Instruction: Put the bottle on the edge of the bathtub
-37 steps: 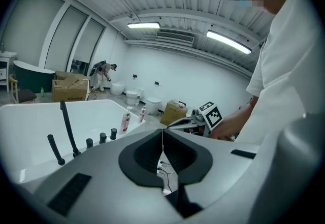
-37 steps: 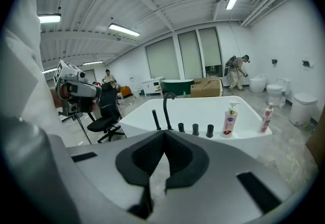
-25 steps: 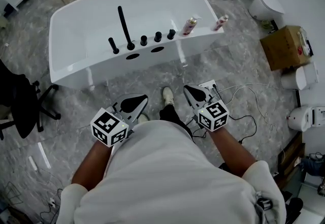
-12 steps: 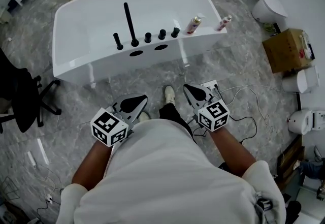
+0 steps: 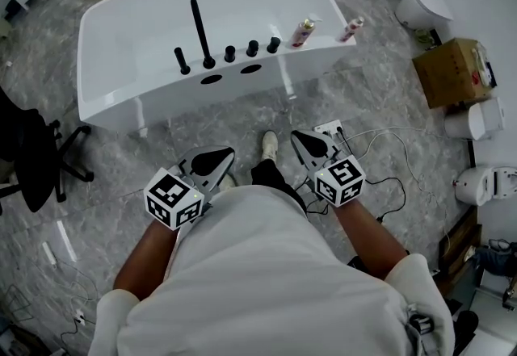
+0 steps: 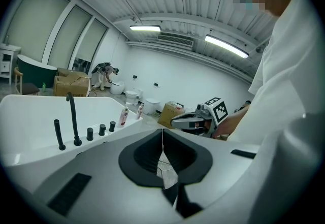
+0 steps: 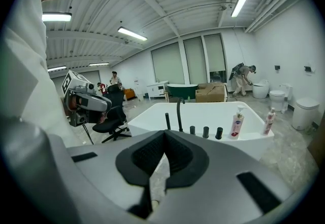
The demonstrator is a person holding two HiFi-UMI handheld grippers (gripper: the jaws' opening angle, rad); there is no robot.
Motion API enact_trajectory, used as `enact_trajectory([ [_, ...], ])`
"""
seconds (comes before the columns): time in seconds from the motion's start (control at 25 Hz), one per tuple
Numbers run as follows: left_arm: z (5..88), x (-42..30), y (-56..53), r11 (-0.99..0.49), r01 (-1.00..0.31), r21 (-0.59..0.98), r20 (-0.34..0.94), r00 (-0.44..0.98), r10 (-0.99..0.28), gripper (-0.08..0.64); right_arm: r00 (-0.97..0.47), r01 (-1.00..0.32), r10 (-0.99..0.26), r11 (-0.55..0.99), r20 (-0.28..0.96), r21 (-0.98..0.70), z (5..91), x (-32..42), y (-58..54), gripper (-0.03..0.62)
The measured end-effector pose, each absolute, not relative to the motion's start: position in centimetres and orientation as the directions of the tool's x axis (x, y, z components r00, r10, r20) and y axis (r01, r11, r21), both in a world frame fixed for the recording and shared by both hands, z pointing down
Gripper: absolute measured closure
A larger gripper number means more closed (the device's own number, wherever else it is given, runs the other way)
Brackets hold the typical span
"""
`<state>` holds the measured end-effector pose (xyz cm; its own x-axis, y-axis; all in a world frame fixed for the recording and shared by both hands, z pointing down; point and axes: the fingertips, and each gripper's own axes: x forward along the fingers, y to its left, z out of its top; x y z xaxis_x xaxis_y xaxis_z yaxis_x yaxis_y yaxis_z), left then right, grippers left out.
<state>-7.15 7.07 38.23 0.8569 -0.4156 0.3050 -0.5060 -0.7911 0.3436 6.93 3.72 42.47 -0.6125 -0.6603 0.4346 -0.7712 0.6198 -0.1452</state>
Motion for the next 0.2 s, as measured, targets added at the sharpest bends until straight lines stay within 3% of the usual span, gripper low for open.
enact_trajectory([
  [0.2, 38.52, -6.84, 6.68, -0.795, -0.497, 0.346, 0.308, 0.861, -0.404, 0.54, -0.604, -0.778, -0.665, 0.611, 0.44, -0.146, 42.74, 7.4, 3.27, 0.584],
])
